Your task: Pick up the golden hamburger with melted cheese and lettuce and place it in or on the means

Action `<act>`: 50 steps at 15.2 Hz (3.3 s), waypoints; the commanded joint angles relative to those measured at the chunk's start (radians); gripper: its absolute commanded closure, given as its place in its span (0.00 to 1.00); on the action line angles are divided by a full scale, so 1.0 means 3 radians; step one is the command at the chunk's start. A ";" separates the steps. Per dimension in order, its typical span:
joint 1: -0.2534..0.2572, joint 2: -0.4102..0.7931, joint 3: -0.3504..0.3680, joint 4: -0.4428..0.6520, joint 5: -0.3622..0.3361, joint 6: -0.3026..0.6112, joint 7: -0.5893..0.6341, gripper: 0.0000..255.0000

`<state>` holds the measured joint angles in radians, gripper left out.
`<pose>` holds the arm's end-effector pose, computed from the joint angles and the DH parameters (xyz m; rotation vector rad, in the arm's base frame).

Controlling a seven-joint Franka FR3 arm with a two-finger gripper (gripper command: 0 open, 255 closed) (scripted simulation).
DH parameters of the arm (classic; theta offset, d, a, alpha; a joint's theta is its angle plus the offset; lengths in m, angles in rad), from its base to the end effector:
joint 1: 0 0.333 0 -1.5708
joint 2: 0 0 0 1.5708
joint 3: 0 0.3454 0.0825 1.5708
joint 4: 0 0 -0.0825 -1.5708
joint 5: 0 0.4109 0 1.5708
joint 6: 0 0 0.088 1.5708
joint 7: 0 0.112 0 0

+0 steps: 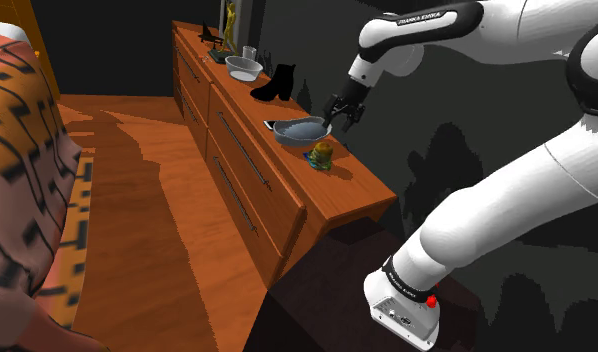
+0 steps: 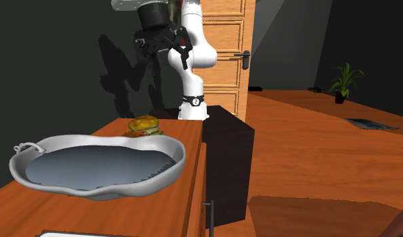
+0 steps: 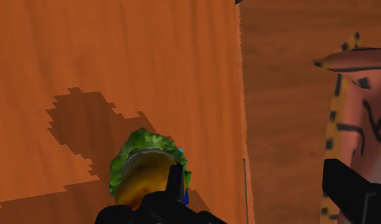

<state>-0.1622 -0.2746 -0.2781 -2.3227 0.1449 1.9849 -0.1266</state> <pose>0.4283 -0.1957 0.4513 -2.8753 0.5298 0.0239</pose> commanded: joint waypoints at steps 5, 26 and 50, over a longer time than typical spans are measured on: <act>-0.0126 0.0644 -0.0282 0.0234 0.0311 0.0240 -0.0256 0.00; -0.0193 0.1191 -0.0355 0.0235 0.0698 0.0628 -0.0522 1.00; -0.0089 0.0938 -0.0275 -0.0188 0.0758 0.1798 -0.0123 0.00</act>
<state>-0.1924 -0.0029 -0.3640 -2.3740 0.3600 2.4964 -0.1620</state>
